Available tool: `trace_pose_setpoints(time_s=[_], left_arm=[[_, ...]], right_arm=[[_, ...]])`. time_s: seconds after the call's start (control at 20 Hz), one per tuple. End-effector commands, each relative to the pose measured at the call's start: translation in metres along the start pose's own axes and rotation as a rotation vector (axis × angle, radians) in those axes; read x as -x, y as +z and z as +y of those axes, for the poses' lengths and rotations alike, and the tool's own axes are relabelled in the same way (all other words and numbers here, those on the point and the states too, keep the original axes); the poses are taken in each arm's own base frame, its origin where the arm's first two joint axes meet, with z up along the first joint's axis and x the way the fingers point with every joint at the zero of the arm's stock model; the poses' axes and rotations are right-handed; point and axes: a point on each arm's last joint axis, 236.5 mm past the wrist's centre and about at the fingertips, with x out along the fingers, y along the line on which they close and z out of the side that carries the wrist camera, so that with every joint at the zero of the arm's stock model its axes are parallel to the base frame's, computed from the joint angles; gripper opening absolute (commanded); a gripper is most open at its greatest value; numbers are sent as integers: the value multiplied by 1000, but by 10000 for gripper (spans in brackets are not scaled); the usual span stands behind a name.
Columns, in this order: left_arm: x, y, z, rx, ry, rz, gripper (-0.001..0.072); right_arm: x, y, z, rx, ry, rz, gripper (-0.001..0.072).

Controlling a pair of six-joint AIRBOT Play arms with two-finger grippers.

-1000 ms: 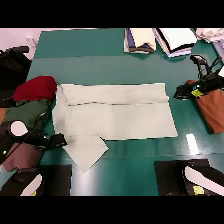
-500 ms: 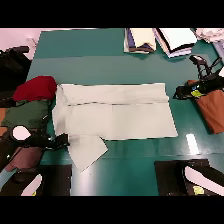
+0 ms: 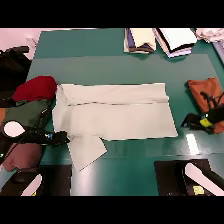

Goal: Fold the shirts.

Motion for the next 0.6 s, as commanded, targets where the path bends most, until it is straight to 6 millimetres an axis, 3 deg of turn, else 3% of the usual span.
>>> trace_pose_setpoints(time_s=[0.0,0.15,0.2,0.3,0.5,0.55], left_arm=[[3,4,-2,-15,1,-14,28],[4,4,-2,-16,2,-16,28],[4,5,-1,-17,4,-21,28],[4,6,-1,-17,4,-22,28],[8,0,17,-76,89,11,27],[14,-1,23,-98,130,25,27]], right_arm=[[-35,-23,7,-101,144,22,503],[-51,-30,20,-61,149,41,498],[-54,-30,24,-32,141,43,446],[-54,-23,36,21,139,22,424],[-41,-6,57,131,124,-19,17],[-36,-5,59,155,115,-15,16]])
